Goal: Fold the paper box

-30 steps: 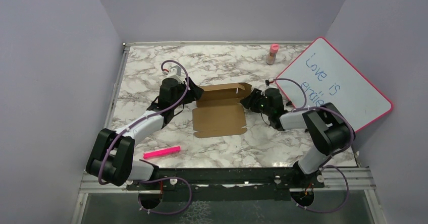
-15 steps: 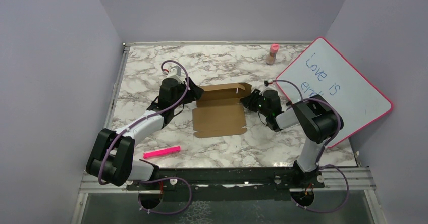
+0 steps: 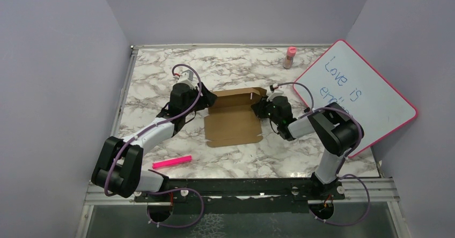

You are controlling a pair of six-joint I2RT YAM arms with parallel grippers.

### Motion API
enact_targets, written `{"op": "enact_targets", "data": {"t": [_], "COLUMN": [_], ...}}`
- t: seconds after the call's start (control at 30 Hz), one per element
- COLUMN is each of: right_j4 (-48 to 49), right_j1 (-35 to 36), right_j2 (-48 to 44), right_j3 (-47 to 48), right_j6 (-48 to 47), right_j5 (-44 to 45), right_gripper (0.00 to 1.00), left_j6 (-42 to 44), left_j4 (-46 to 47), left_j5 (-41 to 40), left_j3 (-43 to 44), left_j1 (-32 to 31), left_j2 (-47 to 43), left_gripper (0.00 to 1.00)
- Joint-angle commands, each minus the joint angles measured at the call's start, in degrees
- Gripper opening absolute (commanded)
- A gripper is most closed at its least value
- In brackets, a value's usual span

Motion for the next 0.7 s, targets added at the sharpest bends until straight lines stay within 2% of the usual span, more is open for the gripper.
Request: {"op": "enact_targets", "data": {"t": [0.0,0.3,0.43,0.67], "right_j4": [-2.3,-4.0,-4.3,-8.1], "right_j1": [2.7,5.3,5.7,5.7], "right_j2": [-2.3,-0.6,-0.1,-6.1], "right_j3": [2.1,4.8,5.5,3.9], "right_j6": [-7.5,-12.7,-13.4,-14.6], "right_j5": [6.1,8.2,8.6,10.8], "right_gripper": [0.18,0.22,0.28,0.38], "left_j6": [-0.2,-0.3,0.1,2.1], "left_j4": [0.9,1.1,1.2,-1.2], "left_j5": [1.2,1.2,0.2,-3.2], "left_j3": [1.5,1.4,1.1,2.0], "left_j1": [-0.7,-1.3,-1.3,-1.3], "left_j2": [0.4,0.3,0.1,-1.2], "left_gripper": [0.63,0.62,0.62,0.63]}}
